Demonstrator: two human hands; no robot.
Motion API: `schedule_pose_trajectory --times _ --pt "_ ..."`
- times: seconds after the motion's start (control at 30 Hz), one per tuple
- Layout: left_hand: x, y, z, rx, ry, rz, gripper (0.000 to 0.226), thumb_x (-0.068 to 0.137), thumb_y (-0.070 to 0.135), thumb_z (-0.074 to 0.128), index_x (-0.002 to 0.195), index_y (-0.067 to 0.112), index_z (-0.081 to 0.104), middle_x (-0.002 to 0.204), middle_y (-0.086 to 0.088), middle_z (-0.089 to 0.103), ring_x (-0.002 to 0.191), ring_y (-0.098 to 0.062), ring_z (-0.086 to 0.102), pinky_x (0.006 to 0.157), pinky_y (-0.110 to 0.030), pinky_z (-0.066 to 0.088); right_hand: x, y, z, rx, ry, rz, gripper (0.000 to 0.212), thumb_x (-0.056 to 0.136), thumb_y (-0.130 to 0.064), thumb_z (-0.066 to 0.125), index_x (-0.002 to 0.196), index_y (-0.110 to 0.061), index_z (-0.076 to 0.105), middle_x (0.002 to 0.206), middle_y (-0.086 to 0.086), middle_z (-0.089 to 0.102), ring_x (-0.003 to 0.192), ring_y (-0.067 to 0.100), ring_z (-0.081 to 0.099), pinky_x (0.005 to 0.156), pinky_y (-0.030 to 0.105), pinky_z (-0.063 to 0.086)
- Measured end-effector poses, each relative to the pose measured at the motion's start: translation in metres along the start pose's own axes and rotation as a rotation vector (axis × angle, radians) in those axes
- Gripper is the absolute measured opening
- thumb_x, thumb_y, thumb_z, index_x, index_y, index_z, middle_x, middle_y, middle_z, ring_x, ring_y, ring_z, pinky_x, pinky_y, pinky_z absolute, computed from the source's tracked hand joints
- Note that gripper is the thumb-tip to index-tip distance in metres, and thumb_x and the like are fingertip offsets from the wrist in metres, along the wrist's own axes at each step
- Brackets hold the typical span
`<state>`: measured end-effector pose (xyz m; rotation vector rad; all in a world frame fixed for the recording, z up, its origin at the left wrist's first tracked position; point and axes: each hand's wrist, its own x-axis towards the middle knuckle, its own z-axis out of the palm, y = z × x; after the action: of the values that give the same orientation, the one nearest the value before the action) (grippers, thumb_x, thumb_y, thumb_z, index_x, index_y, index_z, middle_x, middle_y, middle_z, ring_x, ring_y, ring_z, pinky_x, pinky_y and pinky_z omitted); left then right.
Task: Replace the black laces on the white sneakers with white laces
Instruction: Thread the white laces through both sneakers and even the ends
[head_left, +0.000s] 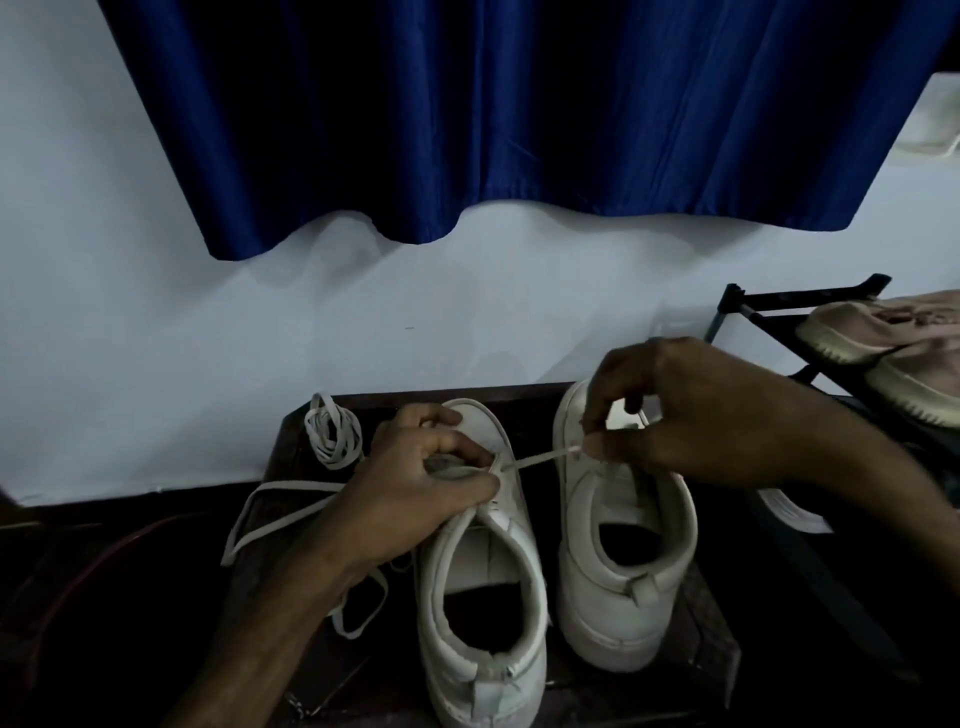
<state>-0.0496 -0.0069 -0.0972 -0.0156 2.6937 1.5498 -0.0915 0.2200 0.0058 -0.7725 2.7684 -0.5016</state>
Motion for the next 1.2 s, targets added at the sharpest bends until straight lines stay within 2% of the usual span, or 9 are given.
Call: schedule_pose_trajectory --times 0.17,0.33,0.43,0.6,0.73,0.9,1.0,1.1,1.2 --pt "-0.002 -0.001 0.003 -0.036 0.013 0.018 0.039 0.044 0.062 0.065 0.077 0.043 0.075 0.126 0.035 0.041 0.128 0.001 0.040 0.105 -0.028 0.037 0.011 -0.020 0.024 -0.244 0.019 0.043 0.032 0.085 -0.059 0.061 0.107 -0.037 0.064 0.111 -0.009 0.060 0.110 0.013 0.052 0.093 0.038 0.047" --pt "0.000 -0.004 0.006 -0.056 0.022 0.075 0.032 0.050 0.059 0.068 0.077 0.046 0.075 0.140 0.025 0.042 0.134 -0.005 0.040 0.113 -0.041 0.037 0.022 -0.030 0.064 -0.276 0.168 -0.089 0.020 0.090 -0.037 0.059 0.105 -0.024 0.058 0.116 -0.005 0.058 0.115 0.021 0.047 0.090 0.040 0.043" --pt "0.001 -0.002 0.006 -0.031 0.020 0.060 0.028 0.047 0.061 0.066 0.074 0.053 0.072 0.141 0.027 0.037 0.136 -0.003 0.035 0.116 -0.045 0.031 0.023 -0.026 0.065 -0.216 0.232 -0.099 0.012 0.087 -0.039 0.062 0.085 -0.029 0.055 0.100 -0.006 0.064 0.102 0.020 0.057 0.085 0.036 0.043" --pt "0.000 -0.001 0.006 -0.019 0.022 0.049 0.030 0.045 0.063 0.063 0.072 0.054 0.071 0.146 0.024 0.034 0.138 -0.002 0.032 0.117 -0.044 0.028 0.029 -0.015 0.063 -0.096 0.115 -0.047 0.028 0.080 -0.035 0.071 0.067 -0.035 0.046 0.071 -0.016 0.052 0.083 0.012 0.057 0.078 0.029 0.044" --pt "-0.002 0.000 0.006 -0.027 0.009 0.037 0.030 0.043 0.063 0.062 0.071 0.055 0.070 0.143 0.027 0.031 0.139 0.000 0.029 0.118 -0.045 0.026 0.032 -0.007 0.054 0.037 0.023 -0.040 0.016 0.077 -0.036 0.078 0.075 -0.035 0.062 0.069 -0.018 0.058 0.067 -0.002 0.053 0.067 0.018 0.041" --pt "-0.001 0.000 0.004 -0.041 -0.012 0.025 0.033 0.044 0.060 0.065 0.075 0.052 0.071 0.140 0.029 0.030 0.139 0.001 0.027 0.119 -0.044 0.025 0.036 -0.011 0.064 0.047 0.090 -0.051 0.013 0.081 -0.038 0.074 0.073 -0.035 0.065 0.068 -0.018 0.059 0.073 0.003 0.057 0.075 0.025 0.048" --pt "-0.001 0.001 0.005 -0.061 -0.024 0.022 0.025 0.050 0.050 0.071 0.075 0.050 0.072 0.142 0.027 0.030 0.140 0.000 0.027 0.119 -0.043 0.025 0.027 -0.010 0.043 0.017 0.030 -0.026 0.010 0.081 -0.034 0.074 0.074 -0.032 0.067 0.082 -0.012 0.068 0.080 0.004 0.061 0.077 0.026 0.049" --pt "0.000 -0.002 0.005 -0.036 -0.030 0.027 0.035 0.045 0.061 0.067 0.078 0.052 0.071 0.138 0.029 0.029 0.142 -0.001 0.025 0.120 -0.045 0.022 0.006 0.002 -0.003 0.029 -0.027 0.033 0.004 0.082 -0.032 0.075 0.079 -0.032 0.072 0.090 -0.014 0.068 0.088 -0.001 0.061 0.078 0.020 0.048" --pt "0.000 -0.007 0.005 -0.039 -0.029 0.024 0.034 0.045 0.062 0.064 0.077 0.053 0.071 0.142 0.029 0.028 0.144 -0.002 0.022 0.119 -0.048 0.020 0.002 0.004 -0.015 -0.032 -0.061 0.071 0.004 0.080 -0.041 0.074 0.082 -0.038 0.071 0.095 -0.017 0.066 0.093 0.001 0.060 0.086 0.029 0.050"
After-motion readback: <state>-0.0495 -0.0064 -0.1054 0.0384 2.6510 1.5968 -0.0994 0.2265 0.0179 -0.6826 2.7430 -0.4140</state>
